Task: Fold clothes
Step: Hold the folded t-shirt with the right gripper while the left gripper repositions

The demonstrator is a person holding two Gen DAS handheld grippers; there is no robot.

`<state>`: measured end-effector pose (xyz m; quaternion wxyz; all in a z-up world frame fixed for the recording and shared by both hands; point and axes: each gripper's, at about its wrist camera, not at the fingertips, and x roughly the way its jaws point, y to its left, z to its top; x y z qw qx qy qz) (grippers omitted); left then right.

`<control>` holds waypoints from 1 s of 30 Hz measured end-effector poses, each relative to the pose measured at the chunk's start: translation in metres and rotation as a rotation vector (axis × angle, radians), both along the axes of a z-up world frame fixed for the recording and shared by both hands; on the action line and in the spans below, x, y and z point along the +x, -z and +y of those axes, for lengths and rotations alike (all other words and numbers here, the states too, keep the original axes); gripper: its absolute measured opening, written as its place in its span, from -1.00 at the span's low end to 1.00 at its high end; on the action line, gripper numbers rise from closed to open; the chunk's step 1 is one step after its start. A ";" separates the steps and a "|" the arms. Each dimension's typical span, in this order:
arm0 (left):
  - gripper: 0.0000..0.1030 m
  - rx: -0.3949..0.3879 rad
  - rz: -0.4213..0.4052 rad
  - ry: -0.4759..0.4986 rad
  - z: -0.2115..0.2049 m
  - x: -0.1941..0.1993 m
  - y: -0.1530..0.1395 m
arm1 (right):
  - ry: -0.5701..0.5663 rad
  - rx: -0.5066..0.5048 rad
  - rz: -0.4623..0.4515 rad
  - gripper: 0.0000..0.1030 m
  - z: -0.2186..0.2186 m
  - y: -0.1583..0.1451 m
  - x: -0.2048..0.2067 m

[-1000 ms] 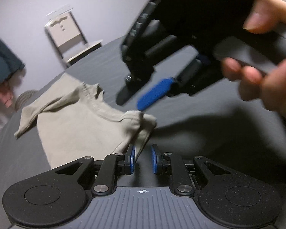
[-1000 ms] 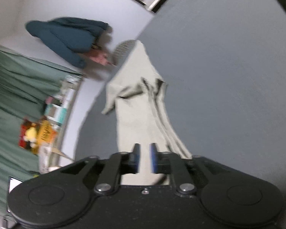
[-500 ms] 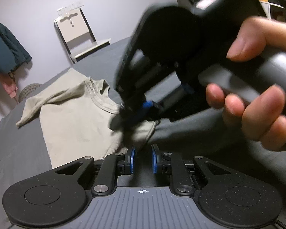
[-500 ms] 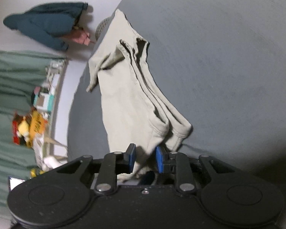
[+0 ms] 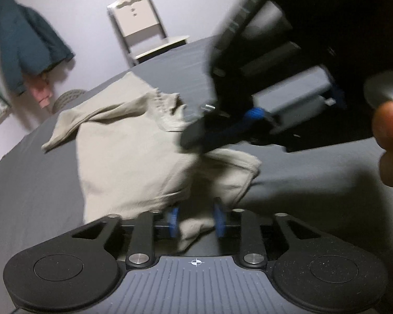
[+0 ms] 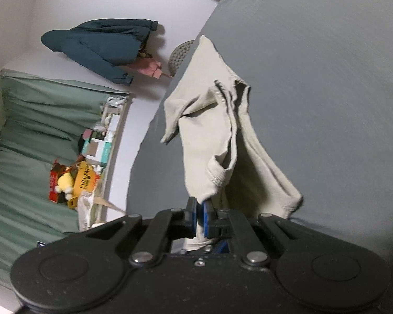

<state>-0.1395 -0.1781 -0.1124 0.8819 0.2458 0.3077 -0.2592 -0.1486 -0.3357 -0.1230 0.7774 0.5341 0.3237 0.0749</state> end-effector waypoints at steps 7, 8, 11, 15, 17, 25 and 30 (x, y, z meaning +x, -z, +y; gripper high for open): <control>0.14 -0.073 0.116 -0.016 0.030 -0.011 0.000 | 0.001 -0.053 0.121 -0.88 0.001 0.014 -0.001; 0.14 -0.069 0.110 -0.003 0.033 -0.016 -0.001 | -0.003 -0.053 0.141 -0.87 0.001 0.017 -0.001; 0.15 -0.076 0.085 0.029 0.040 -0.028 -0.007 | -0.004 -0.069 0.188 -0.84 -0.001 0.023 -0.004; 0.15 -0.125 0.003 0.070 0.044 -0.035 -0.027 | 0.022 -0.074 0.198 -0.51 -0.008 0.020 -0.011; 0.29 -0.139 -0.048 0.092 0.041 -0.030 -0.034 | 0.032 -0.081 0.194 -0.49 -0.012 0.014 -0.015; 0.31 -0.112 0.021 0.149 0.008 0.004 -0.011 | 0.066 -0.127 0.084 -0.48 -0.016 -0.005 -0.015; 0.31 -0.101 0.033 0.174 0.005 -0.006 -0.002 | 0.070 -0.148 0.171 -0.48 -0.013 0.007 -0.010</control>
